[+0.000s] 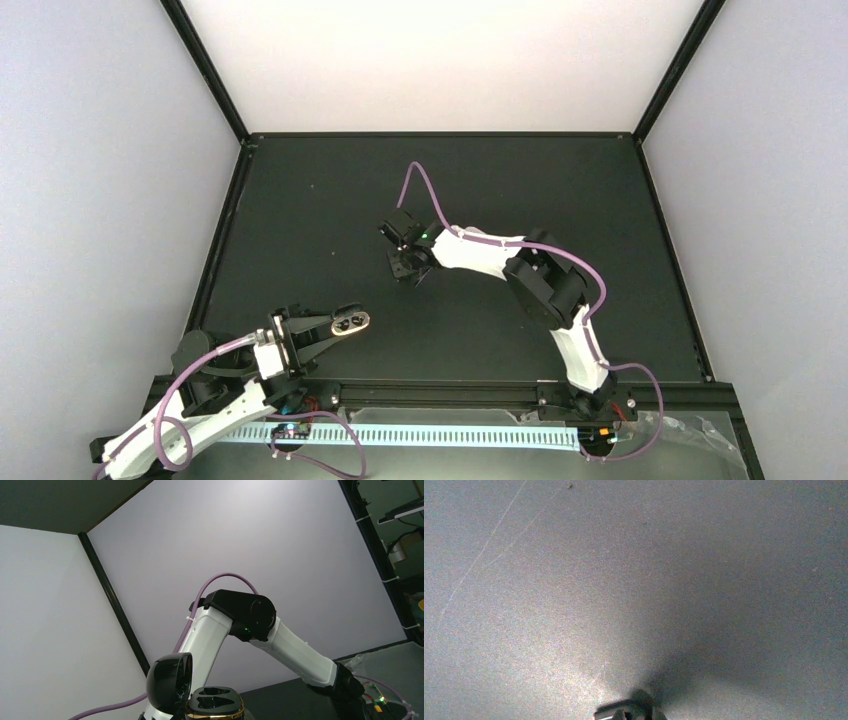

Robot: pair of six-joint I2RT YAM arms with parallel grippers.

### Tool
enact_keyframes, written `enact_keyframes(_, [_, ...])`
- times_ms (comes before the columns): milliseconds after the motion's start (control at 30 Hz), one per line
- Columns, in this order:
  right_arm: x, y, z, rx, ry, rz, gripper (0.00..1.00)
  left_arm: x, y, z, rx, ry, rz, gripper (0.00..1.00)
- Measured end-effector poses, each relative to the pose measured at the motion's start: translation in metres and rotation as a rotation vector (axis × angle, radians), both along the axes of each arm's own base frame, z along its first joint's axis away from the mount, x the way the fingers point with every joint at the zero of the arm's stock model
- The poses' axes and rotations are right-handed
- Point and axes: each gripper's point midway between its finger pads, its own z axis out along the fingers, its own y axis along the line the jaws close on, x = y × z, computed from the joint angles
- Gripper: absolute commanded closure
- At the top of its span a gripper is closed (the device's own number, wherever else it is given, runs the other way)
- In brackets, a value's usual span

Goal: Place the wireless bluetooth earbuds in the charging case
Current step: Pick up the earbud from the center of the board, then place the earbud in the charging case.

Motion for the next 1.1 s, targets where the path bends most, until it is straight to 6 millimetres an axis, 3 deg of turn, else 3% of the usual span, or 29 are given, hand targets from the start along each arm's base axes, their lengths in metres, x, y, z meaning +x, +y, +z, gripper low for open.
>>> enact_keyframes(133, [-0.003,-0.006,0.001,0.004,-0.011,-0.002,0.99,0.000,0.000,0.000,0.000,0.000,0.000,0.99])
enact_keyframes(233, [-0.011,-0.022,0.004,-0.014,-0.019,-0.006,0.99,0.000,0.000,0.000,0.000,0.000,0.000,0.99])
enact_keyframes(400, [-0.023,-0.050,0.039,0.002,-0.091,-0.010,0.99,0.002,-0.002,-0.004,0.008,0.006,0.003,0.98])
enact_keyframes(767, [-0.065,-0.121,0.149,0.166,-0.351,0.022,0.99,0.007,-0.007,-0.008,-0.031,-0.008,0.013,0.98])
enact_keyframes(833, [-0.074,-0.135,0.176,0.209,-0.418,0.037,0.99,0.008,-0.007,-0.003,-0.054,-0.015,0.014,0.99])
enact_keyframes(967, [-0.092,-0.167,0.255,0.321,-0.617,0.054,0.99,0.019,-0.021,0.002,-0.067,0.002,0.015,0.98])
enact_keyframes(1100, [-0.103,-0.192,0.307,0.342,-0.744,0.060,0.99,0.038,-0.045,-0.002,-0.052,0.042,0.021,0.98])
